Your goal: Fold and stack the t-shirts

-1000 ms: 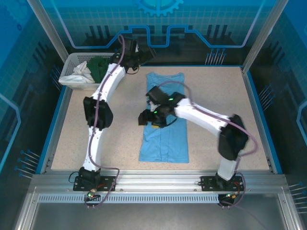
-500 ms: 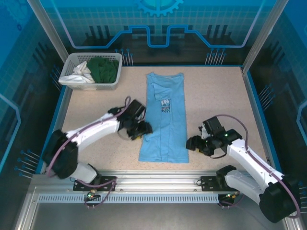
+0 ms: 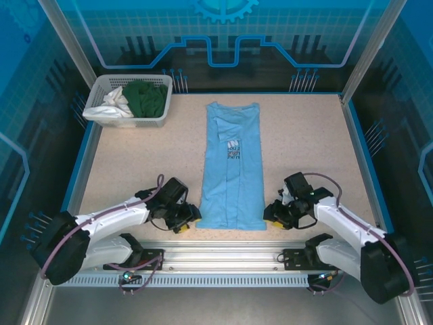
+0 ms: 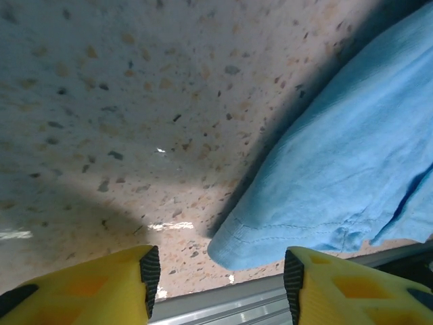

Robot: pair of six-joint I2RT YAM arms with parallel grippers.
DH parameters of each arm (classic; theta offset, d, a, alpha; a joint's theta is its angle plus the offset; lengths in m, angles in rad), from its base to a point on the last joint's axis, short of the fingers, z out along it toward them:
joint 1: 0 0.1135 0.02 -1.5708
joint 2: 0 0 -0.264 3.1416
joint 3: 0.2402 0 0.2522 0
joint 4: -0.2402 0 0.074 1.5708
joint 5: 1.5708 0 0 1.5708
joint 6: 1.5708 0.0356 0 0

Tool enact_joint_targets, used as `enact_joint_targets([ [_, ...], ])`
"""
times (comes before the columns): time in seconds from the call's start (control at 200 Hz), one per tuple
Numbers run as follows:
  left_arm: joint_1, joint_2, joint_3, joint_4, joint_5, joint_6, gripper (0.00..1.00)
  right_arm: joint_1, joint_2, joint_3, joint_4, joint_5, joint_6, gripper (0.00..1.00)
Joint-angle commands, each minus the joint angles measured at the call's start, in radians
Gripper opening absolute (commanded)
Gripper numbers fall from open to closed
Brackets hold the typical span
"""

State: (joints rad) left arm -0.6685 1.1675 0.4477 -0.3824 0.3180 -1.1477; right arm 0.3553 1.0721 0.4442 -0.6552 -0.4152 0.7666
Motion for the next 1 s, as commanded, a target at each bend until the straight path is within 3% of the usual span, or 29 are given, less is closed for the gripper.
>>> enact_joint_targets([
  [0.0, 0.004, 0.026, -0.042, 0.113, 0.075, -0.024, 0.53, 0.019, 0.044, -0.015, 0.035, -0.033, 0.004, 0.45],
  [0.085, 0.018, 0.057, -0.045, 0.145, 0.094, 0.000, 0.52, 0.031, 0.038, -0.019, 0.041, -0.011, 0.020, 0.47],
  [0.2, 0.037, 0.104, -0.034, 0.179, 0.133, 0.026, 0.40, 0.056, 0.046, -0.020, 0.065, -0.013, 0.045, 0.48],
  [0.49, 0.087, 0.182, 0.013, 0.166, 0.186, 0.120, 0.36, 0.113, 0.159, 0.024, 0.094, 0.013, 0.067, 0.42],
  [0.73, 0.092, 0.202, 0.032, 0.126, 0.191, 0.174, 0.29, 0.166, 0.218, 0.049, 0.114, 0.023, 0.089, 0.26],
  [0.995, 0.091, 0.199, 0.075, 0.058, 0.156, 0.220, 0.09, 0.180, 0.191, 0.064, 0.071, 0.068, 0.088, 0.12],
])
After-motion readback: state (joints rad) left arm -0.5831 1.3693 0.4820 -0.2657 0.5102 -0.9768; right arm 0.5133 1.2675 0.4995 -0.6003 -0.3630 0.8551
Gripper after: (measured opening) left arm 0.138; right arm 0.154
